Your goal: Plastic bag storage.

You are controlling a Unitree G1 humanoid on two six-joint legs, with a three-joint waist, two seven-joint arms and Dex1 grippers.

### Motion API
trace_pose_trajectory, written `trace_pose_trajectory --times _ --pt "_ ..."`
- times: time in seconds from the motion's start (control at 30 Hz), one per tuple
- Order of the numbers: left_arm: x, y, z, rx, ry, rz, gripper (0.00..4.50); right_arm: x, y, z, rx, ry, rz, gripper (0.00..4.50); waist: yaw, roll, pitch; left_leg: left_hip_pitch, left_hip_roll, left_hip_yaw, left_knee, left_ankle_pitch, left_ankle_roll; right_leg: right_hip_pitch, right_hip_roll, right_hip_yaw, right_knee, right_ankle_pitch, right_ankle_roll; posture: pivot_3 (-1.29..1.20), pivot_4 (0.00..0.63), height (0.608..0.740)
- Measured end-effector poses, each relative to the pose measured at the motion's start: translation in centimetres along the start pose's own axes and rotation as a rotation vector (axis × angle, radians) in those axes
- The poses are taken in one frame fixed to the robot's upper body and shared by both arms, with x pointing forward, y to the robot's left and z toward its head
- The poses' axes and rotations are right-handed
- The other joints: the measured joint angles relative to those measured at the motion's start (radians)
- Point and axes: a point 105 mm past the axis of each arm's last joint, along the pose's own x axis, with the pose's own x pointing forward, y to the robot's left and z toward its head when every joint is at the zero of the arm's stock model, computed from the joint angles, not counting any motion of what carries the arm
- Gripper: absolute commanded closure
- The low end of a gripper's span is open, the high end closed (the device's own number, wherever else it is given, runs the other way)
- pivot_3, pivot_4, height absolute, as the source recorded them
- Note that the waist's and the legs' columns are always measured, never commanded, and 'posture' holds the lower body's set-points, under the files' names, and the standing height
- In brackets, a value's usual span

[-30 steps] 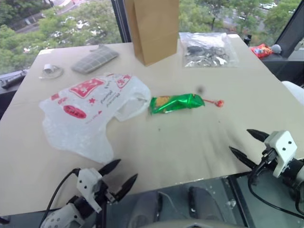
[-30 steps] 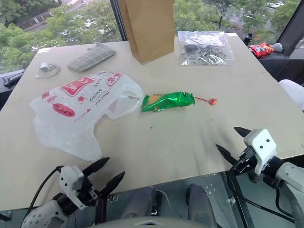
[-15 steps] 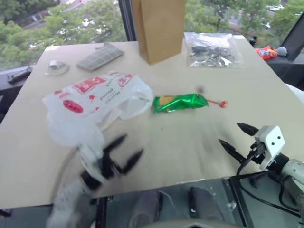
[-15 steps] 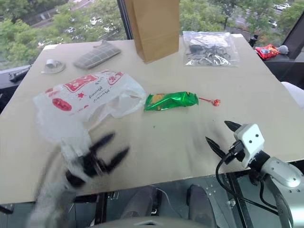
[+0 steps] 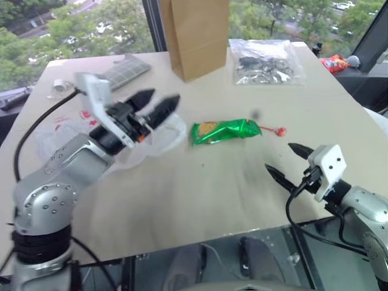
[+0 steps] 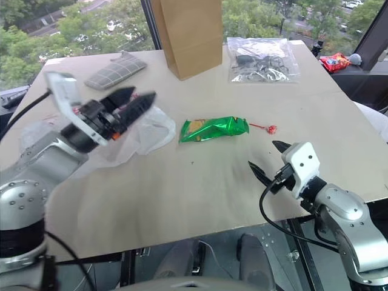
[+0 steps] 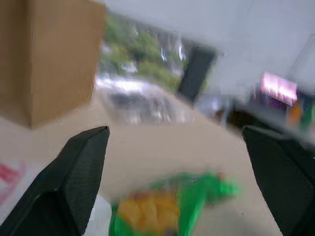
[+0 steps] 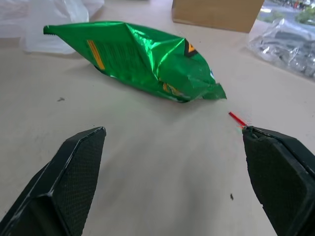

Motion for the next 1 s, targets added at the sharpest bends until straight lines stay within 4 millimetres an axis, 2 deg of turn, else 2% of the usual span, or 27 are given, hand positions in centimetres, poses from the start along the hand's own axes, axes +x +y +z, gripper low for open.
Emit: trace_pose_trajectory --times 0.07,0.1,0.17,0.23,0.33,0.4,0.5,0.6,0.67,0.7,0.8,0.83,1.0 --pt "1.3 -1.9 -1.1 0.099 0.066 -0.040 0.04 0.2 0.0 0.3 -0.007 -0.011 0.001 0.00 0.004 0.001 0.001 0.000 -0.001 0.000 0.000 -0.002 0.003 0.000 -0.001 0.000 0.000 0.000 0.000 0.00 0.150 0.740" --pt "1.6 -2.0 -1.0 0.103 0.058 -0.040 0.04 0.3 0.0 0.4 -0.007 -0.013 0.002 0.00 0.009 0.000 0.001 0.000 -0.001 0.000 0.001 -0.002 0.003 0.001 -0.001 0.000 0.000 0.000 0.001 0.00 0.150 0.740" --pt "3.2 -2.3 1.3 0.100 -0.044 0.001 0.04 0.4 0.1 0.5 -0.008 -0.018 0.004 0.00 0.017 -0.001 0.001 0.000 -0.001 -0.002 0.001 -0.001 0.002 0.001 -0.001 -0.002 0.000 -0.001 0.001 0.00 0.150 0.740" --pt "4.4 -2.3 4.6 0.009 -0.157 0.019 0.04 0.6 0.2 0.7 -0.002 -0.028 0.005 0.00 0.017 -0.001 0.001 0.001 -0.001 -0.003 0.002 0.000 0.001 0.002 -0.001 -0.002 0.000 -0.001 0.003 0.00 0.150 0.740" --pt "5.4 -1.7 6.8 -0.148 -0.207 0.019 0.04 1.0 0.1 0.9 0.005 -0.038 0.005 0.00 0.012 -0.001 0.001 0.001 -0.001 -0.002 0.001 0.002 -0.003 0.001 -0.001 -0.001 0.002 -0.001 0.003 0.00 0.150 0.740" --pt "5.6 -0.4 7.3 -0.182 -0.202 0.084 0.04 1.6 0.3 1.6 0.000 -0.067 0.022 0.00 0.001 -0.001 0.001 0.002 -0.001 -0.001 0.000 0.002 -0.003 0.000 -0.001 0.000 0.002 0.000 0.000 0.00 0.150 0.740" --pt "4.0 2.1 6.1 -0.013 -0.104 0.242 0.04 1.6 0.2 1.8 0.012 -0.073 0.025 0.00 -0.012 -0.001 0.001 0.001 -0.002 0.000 -0.002 0.002 -0.004 -0.002 0.001 0.002 0.002 0.000 0.000 0.00 0.150 0.740" --pt "1.2 3.2 4.2 0.345 0.070 0.392 0.04 1.8 0.3 2.1 0.034 -0.085 0.041 0.00 -0.017 -0.002 0.002 0.000 -0.001 0.001 -0.004 0.002 -0.005 -0.004 0.002 0.005 0.001 0.000 -0.001 0.00 0.150 0.740" --pt "-1.0 3.2 2.0 0.606 0.192 0.430 0.04 1.9 0.5 2.5 0.050 -0.098 0.066 0.00 -0.016 0.000 0.002 0.000 -0.001 0.004 -0.007 0.001 -0.005 -0.006 0.001 0.007 0.000 0.000 -0.001 0.00 0.150 0.740" --pt "-1.4 3.0 0.7 0.638 0.229 0.419 0.04 1.8 0.4 2.6 0.053 -0.102 0.071 0.00 -0.009 0.000 0.002 0.000 -0.001 0.005 -0.008 0.001 -0.005 -0.006 0.000 0.008 0.000 0.000 -0.001 0.00 0.150 0.740" --pt "-4.4 2.7 -4.2 0.711 0.351 0.416 0.04 1.9 1.3 3.2 0.053 -0.119 0.145 0.00 -0.003 -0.001 0.002 -0.002 0.001 0.004 -0.009 0.001 -0.005 -0.007 0.000 0.005 -0.003 0.000 -0.001 0.00 0.150 0.740" --pt "-5.1 2.9 -5.0 0.733 0.383 0.427 0.04 1.9 1.5 3.2 0.057 -0.117 0.158 0.00 0.001 -0.001 0.002 -0.002 0.001 0.003 -0.009 0.001 -0.005 -0.007 0.001 0.004 -0.003 0.000 -0.001 0.00 0.150 0.740" --pt "-6.9 4.4 -4.8 0.917 0.417 0.524 0.04 1.9 2.0 3.0 0.055 -0.106 0.196 0.00 0.016 -0.001 0.003 0.002 0.003 0.003 -0.007 -0.001 -0.001 -0.001 0.000 0.001 -0.003 -0.004 0.000 0.00 0.150 0.740"
